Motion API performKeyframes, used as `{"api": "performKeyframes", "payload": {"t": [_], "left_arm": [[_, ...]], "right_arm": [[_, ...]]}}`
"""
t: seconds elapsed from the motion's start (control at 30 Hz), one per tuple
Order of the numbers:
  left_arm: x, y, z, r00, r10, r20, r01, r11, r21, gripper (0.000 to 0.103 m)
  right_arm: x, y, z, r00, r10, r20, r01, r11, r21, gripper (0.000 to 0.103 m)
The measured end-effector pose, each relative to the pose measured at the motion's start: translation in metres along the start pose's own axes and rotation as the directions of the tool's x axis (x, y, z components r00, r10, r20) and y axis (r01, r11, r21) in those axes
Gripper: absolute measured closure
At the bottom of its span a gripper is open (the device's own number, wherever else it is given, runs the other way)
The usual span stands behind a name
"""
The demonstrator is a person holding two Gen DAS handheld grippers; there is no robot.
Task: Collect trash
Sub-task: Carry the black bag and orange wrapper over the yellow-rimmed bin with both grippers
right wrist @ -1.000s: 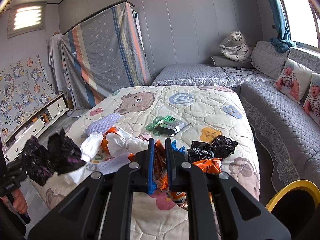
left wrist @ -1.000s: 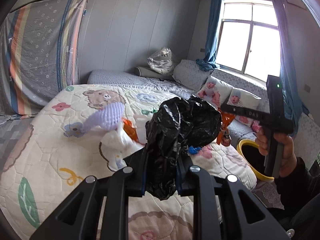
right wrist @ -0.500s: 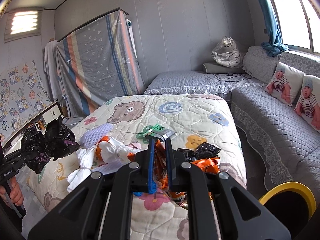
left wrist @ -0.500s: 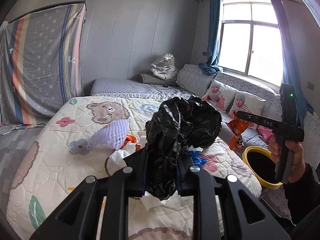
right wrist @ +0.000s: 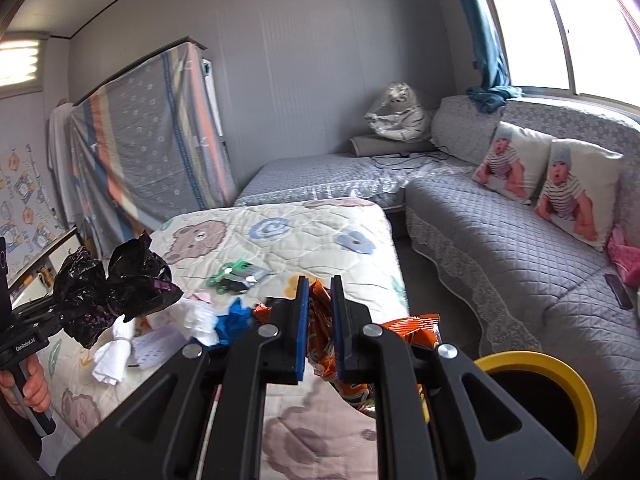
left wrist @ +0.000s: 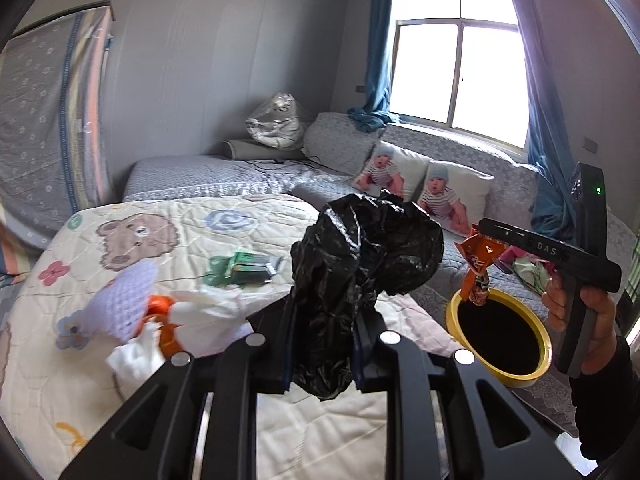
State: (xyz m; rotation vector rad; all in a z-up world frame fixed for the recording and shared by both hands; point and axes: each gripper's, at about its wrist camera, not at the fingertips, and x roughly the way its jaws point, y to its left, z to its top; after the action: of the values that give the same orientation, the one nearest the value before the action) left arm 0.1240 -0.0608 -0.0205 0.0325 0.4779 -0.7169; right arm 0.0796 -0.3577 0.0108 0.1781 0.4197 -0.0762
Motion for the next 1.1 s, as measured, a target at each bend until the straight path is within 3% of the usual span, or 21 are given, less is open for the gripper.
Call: {"api": "performKeyframes", "payload": {"t": [0.27, 0.53, 0.83, 1.1], "left_arm": [[0.058, -0.056, 0.015, 0.991, -0.124, -0.050, 0.127, 0.990, 0.064, 0.083], [0.117, -0.125, 0.012, 0.959, -0.253, -0.130, 0.267, 0.958, 0.105, 0.083], [0.169, -0.189, -0.001, 0.917, -0.331, -0.223, 0.366, 0.921, 0.136, 0.083], [0.207, -0.224, -0.010, 0.888, -0.360, -0.286, 0.400, 0.911, 0.096, 0.083]], "right_arm": [[-0.022, -0.056, -0.018, 0.993, -0.117, 0.000, 0.117, 0.991, 0.068, 0.093], [-0.042, -0.104, -0.043, 0.975, -0.221, -0.028, 0.223, 0.964, 0.145, 0.093], [-0.057, -0.147, -0.076, 0.949, -0.304, -0.082, 0.314, 0.922, 0.225, 0.093], [-0.062, -0.172, -0.093, 0.937, -0.332, -0.110, 0.350, 0.894, 0.281, 0.093]]}}
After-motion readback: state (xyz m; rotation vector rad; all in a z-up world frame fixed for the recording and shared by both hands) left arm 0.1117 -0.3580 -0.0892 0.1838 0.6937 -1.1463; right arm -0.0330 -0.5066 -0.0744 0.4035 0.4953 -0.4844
